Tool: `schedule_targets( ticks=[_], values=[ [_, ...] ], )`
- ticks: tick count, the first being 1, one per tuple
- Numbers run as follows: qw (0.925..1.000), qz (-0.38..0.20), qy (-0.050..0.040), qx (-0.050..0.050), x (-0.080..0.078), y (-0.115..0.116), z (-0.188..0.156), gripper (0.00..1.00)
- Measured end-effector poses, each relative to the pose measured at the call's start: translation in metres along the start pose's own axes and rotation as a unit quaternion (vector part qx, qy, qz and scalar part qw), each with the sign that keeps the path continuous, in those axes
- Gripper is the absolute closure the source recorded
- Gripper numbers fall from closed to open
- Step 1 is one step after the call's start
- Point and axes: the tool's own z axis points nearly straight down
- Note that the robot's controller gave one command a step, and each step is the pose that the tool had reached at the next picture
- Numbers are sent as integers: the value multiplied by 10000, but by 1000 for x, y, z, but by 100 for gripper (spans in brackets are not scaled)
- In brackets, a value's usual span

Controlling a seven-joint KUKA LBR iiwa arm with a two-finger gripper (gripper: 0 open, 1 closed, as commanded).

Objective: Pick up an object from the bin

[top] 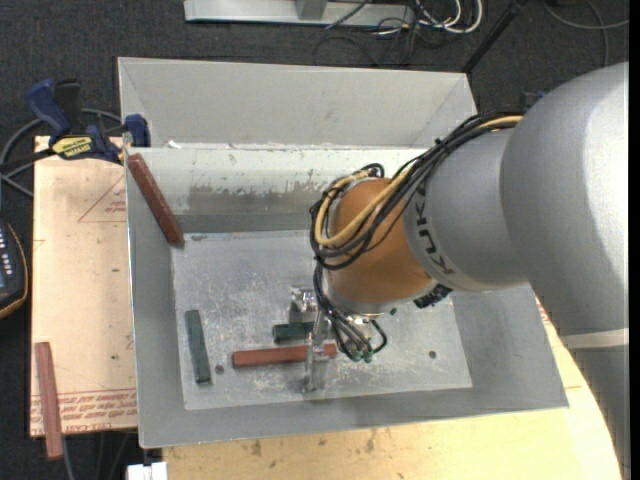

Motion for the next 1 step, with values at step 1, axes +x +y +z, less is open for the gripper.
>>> schedule_targets(
  ticks=[1],
  values=[
    [10000,-1,-36,-9,-2,1,-5,100]
  ],
)
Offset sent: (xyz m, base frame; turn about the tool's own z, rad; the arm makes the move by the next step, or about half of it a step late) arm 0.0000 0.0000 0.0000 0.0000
